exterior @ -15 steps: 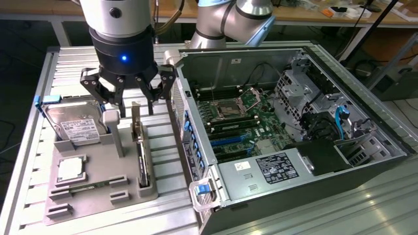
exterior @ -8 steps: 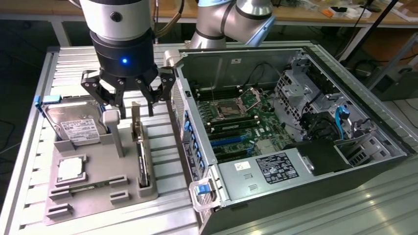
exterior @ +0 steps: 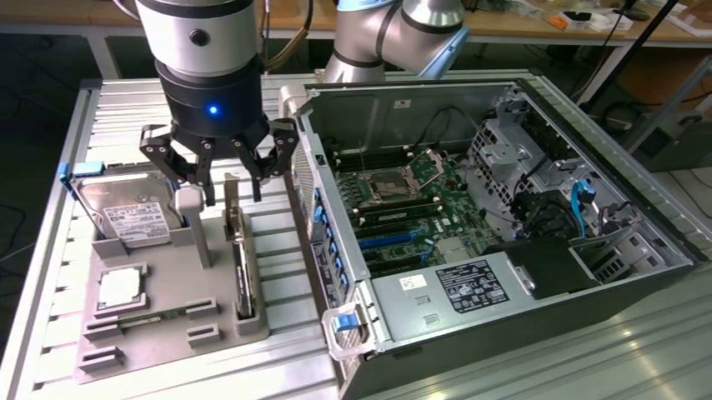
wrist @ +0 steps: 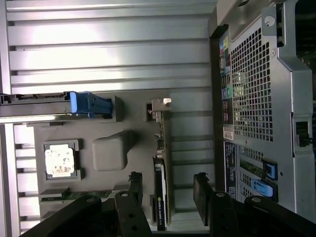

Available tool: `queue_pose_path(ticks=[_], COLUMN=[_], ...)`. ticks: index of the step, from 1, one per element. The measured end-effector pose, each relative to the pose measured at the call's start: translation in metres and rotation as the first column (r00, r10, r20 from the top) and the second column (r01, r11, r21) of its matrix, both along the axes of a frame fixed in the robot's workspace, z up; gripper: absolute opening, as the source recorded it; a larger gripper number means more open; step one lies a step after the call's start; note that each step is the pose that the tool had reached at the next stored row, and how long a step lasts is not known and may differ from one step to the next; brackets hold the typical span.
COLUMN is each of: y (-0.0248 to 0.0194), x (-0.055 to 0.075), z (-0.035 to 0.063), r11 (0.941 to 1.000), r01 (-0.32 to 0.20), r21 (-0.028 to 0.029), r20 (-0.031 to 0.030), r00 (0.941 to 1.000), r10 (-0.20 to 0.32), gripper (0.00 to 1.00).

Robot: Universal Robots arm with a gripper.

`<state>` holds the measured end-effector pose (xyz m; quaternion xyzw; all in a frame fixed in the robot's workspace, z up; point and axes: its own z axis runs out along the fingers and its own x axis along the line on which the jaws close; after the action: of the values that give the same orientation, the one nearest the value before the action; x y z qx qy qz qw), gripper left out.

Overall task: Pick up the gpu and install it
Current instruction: 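Pick up the gpu and move the gpu toward the slot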

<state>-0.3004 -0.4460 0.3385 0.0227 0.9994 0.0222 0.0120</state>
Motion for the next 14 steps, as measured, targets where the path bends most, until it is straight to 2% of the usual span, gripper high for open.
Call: queue_pose_path(ticks=[14], y=[-0.0107], x=[0.000], z=[-0.0068], r11=[1.0000], r01=[0.000], r21=[0.0000], r20=[-0.0010], r00=[1.0000], r10=[0.000], gripper=[0.54])
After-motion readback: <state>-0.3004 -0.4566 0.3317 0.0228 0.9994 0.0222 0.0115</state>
